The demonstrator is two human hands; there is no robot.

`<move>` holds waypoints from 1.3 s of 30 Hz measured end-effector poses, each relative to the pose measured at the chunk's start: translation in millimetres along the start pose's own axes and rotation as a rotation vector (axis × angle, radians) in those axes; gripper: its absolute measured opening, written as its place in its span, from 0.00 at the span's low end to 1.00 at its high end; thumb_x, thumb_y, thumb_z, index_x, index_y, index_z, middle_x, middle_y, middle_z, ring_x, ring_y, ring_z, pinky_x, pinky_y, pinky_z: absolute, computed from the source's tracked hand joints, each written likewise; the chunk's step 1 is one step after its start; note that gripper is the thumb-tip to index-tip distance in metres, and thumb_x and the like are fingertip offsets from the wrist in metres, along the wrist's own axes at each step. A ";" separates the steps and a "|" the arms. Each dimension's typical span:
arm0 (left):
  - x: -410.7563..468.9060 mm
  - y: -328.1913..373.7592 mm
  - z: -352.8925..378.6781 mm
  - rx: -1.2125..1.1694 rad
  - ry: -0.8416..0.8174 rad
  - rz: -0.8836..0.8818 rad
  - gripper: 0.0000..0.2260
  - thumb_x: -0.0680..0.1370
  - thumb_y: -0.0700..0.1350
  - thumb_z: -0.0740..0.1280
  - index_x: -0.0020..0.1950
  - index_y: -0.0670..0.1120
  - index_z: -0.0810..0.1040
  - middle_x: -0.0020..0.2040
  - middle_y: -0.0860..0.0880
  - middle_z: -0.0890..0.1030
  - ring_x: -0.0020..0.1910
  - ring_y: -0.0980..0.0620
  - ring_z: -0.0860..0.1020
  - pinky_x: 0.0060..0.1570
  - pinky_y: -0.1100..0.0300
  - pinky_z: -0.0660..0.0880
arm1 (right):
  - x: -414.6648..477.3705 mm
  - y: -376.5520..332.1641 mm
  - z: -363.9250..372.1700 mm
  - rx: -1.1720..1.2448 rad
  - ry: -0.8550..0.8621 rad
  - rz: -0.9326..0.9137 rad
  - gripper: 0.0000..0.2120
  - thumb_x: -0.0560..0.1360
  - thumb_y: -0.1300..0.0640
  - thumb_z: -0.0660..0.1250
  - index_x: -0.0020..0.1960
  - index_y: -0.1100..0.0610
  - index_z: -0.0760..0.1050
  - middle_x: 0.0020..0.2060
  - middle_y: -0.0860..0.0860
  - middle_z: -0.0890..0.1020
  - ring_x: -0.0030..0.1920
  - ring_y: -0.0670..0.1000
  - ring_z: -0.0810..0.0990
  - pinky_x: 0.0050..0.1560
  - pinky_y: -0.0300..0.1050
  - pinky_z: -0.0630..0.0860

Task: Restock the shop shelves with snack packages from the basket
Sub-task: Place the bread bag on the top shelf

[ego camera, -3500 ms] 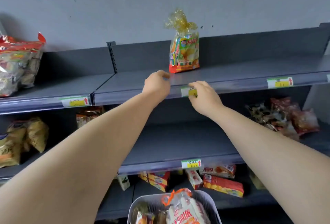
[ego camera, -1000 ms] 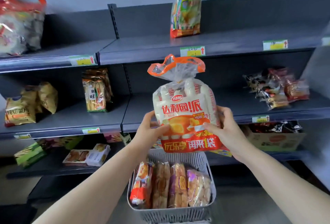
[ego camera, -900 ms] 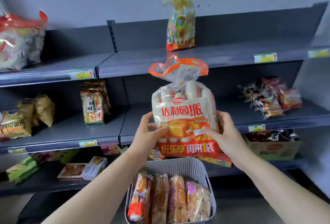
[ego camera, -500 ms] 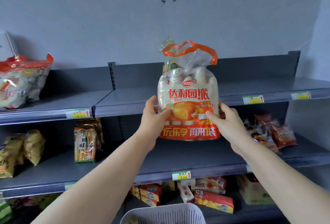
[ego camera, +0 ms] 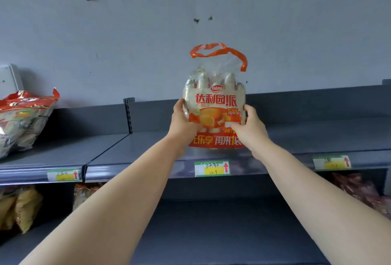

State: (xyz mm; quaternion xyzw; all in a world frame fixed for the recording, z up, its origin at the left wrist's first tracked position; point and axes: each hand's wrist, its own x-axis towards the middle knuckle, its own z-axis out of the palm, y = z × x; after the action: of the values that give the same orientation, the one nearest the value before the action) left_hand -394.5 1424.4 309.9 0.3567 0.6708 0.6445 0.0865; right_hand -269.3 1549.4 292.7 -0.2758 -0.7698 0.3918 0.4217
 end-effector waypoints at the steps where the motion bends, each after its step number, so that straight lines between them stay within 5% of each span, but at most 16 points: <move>1: 10.4 -9.9 5.0 0.047 0.014 -0.032 0.42 0.73 0.36 0.74 0.77 0.59 0.53 0.67 0.50 0.72 0.58 0.47 0.79 0.49 0.49 0.82 | 9.4 8.6 4.9 -0.044 -0.044 0.006 0.32 0.78 0.49 0.67 0.76 0.48 0.56 0.65 0.49 0.75 0.59 0.52 0.78 0.51 0.49 0.78; 3: 29.5 -30.4 11.2 0.125 0.083 -0.082 0.42 0.74 0.35 0.73 0.78 0.58 0.52 0.69 0.50 0.72 0.60 0.47 0.77 0.44 0.53 0.81 | 26.6 23.0 17.6 -0.156 -0.111 -0.035 0.31 0.79 0.52 0.66 0.77 0.48 0.56 0.63 0.51 0.76 0.56 0.52 0.78 0.50 0.48 0.80; 7: 69.1 -52.2 13.7 0.215 0.219 -0.114 0.44 0.75 0.35 0.71 0.79 0.58 0.49 0.70 0.50 0.73 0.62 0.46 0.77 0.53 0.49 0.80 | 61.0 36.3 41.5 -0.267 -0.207 -0.100 0.37 0.75 0.56 0.70 0.77 0.48 0.53 0.63 0.54 0.73 0.54 0.53 0.78 0.51 0.51 0.81; 12: 108.7 -60.7 21.9 0.364 0.206 -0.130 0.36 0.78 0.36 0.66 0.79 0.56 0.53 0.62 0.50 0.76 0.52 0.49 0.77 0.45 0.53 0.78 | 89.8 48.2 56.3 -0.424 -0.236 -0.124 0.41 0.76 0.54 0.69 0.78 0.48 0.45 0.69 0.57 0.66 0.59 0.55 0.76 0.56 0.54 0.79; 15: 119.0 -61.5 25.0 0.430 0.196 -0.153 0.37 0.78 0.37 0.62 0.80 0.58 0.46 0.65 0.48 0.73 0.56 0.46 0.77 0.45 0.53 0.78 | 99.1 50.5 59.9 -0.529 -0.262 -0.125 0.43 0.77 0.52 0.67 0.79 0.48 0.38 0.74 0.57 0.60 0.61 0.57 0.76 0.54 0.54 0.79; 22: 92.4 -60.2 15.0 0.451 0.216 -0.116 0.43 0.76 0.38 0.65 0.80 0.59 0.42 0.77 0.48 0.62 0.68 0.43 0.72 0.59 0.44 0.77 | 74.9 36.8 62.3 -0.585 -0.212 -0.134 0.45 0.78 0.46 0.65 0.79 0.52 0.35 0.79 0.57 0.41 0.78 0.61 0.47 0.72 0.62 0.60; 27: 59.8 -54.1 -8.7 0.578 0.157 -0.025 0.31 0.76 0.37 0.59 0.77 0.56 0.60 0.76 0.48 0.64 0.70 0.42 0.69 0.63 0.44 0.74 | 30.5 20.8 67.4 -0.688 -0.128 -0.263 0.37 0.79 0.45 0.62 0.79 0.55 0.45 0.79 0.56 0.46 0.79 0.60 0.46 0.74 0.63 0.58; 32: 17.1 -54.3 -39.1 0.742 0.090 0.021 0.34 0.76 0.34 0.57 0.79 0.56 0.57 0.79 0.49 0.57 0.74 0.44 0.63 0.60 0.47 0.76 | -19.3 -1.3 79.0 -0.790 -0.145 -0.297 0.37 0.80 0.43 0.59 0.80 0.56 0.45 0.79 0.57 0.46 0.79 0.60 0.44 0.76 0.61 0.53; 36: -10.8 -55.3 -68.1 0.769 0.083 0.059 0.33 0.77 0.33 0.57 0.79 0.56 0.58 0.79 0.50 0.59 0.74 0.44 0.63 0.54 0.55 0.74 | -52.8 -18.6 89.0 -0.800 -0.152 -0.293 0.36 0.80 0.44 0.59 0.80 0.56 0.45 0.79 0.57 0.47 0.79 0.59 0.45 0.76 0.61 0.53; 39: -40.1 -61.9 -91.2 0.786 0.066 0.044 0.31 0.76 0.33 0.57 0.78 0.53 0.61 0.76 0.48 0.62 0.70 0.43 0.67 0.53 0.52 0.76 | -81.1 -23.3 102.4 -0.804 -0.163 -0.318 0.34 0.80 0.45 0.60 0.79 0.55 0.50 0.79 0.55 0.50 0.79 0.59 0.46 0.75 0.60 0.56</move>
State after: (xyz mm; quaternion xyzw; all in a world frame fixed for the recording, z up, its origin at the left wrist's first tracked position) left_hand -440.5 1332.8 252.9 0.3561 0.8609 0.3514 -0.0924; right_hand -320.2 1437.6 242.6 -0.2643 -0.9247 0.0116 0.2738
